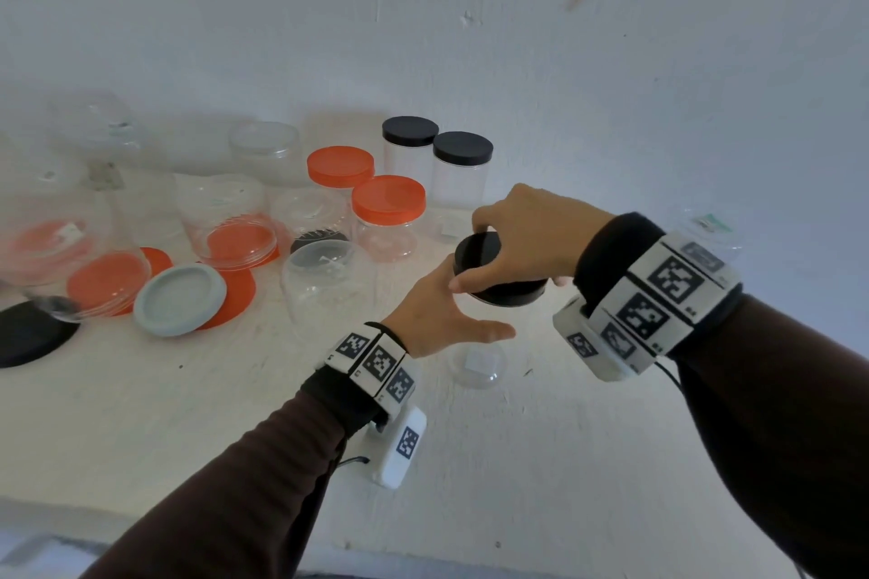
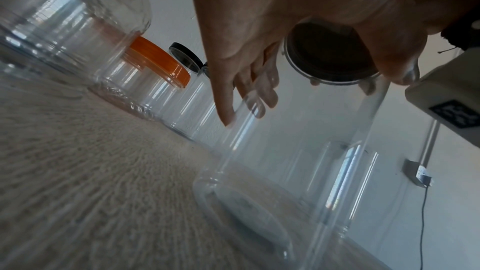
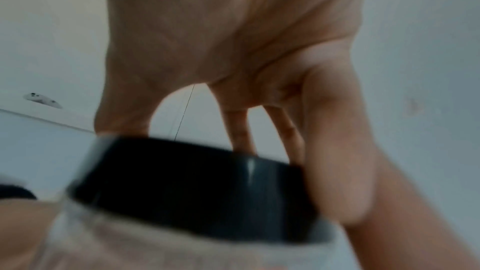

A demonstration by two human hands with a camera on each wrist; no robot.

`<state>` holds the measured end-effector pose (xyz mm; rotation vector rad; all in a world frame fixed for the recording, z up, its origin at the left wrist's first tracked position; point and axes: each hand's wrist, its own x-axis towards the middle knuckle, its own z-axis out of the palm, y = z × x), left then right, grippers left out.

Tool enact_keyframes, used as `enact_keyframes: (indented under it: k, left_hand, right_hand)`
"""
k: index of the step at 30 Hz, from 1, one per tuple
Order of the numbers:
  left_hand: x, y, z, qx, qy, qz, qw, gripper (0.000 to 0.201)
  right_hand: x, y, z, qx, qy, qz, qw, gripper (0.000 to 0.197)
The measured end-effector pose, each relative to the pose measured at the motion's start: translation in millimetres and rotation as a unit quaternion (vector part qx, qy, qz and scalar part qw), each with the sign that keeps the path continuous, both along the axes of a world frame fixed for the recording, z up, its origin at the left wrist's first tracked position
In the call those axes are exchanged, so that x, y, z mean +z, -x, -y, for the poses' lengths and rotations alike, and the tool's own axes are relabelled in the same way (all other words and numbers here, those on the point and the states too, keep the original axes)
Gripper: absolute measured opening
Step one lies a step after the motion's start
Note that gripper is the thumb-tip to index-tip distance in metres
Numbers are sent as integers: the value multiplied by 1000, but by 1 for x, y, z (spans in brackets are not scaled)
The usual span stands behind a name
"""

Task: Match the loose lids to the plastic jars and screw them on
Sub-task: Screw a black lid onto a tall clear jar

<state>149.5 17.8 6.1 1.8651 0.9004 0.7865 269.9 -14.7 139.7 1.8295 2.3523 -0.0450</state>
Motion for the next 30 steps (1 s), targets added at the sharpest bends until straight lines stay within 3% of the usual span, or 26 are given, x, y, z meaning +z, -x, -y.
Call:
enact_keyframes:
  k: [2,6,11,14,19,23,26,30]
  left_hand:
    - [1,0,1,-1,-2,3,1000,84]
    - [3,-2,3,-1,-22,-6,1000,76]
    - [3,-1,2,6,-15,-12,1000,84]
    - [3,-1,3,5,-8,-7,1000,85]
    - [4,-2,4,2,-16,-8,1000,81]
    - [4,-1,3,4,-8,-8,1000,84]
    - [3,1,2,2,1,-5,1000,84]
    - [5,0,3,1,-11,-3,1000,78]
  right_hand:
    - [1,-1,1,0,5,29,1000,68]
    - [11,-12,-1,57,141,-16,988,74]
    - [-3,-4,-3,16,25,-19,999,58]
    - [-7,2,-4,-4,-16,21,1000,63]
    - [11,-11,-5,64,161,-15,985,76]
    - [3,-7,-4,32,57,-45,997,56]
    - [-3,-1,-4,6,-22,2,1000,63]
    - [4,-11,-6,36,121,-14,992,77]
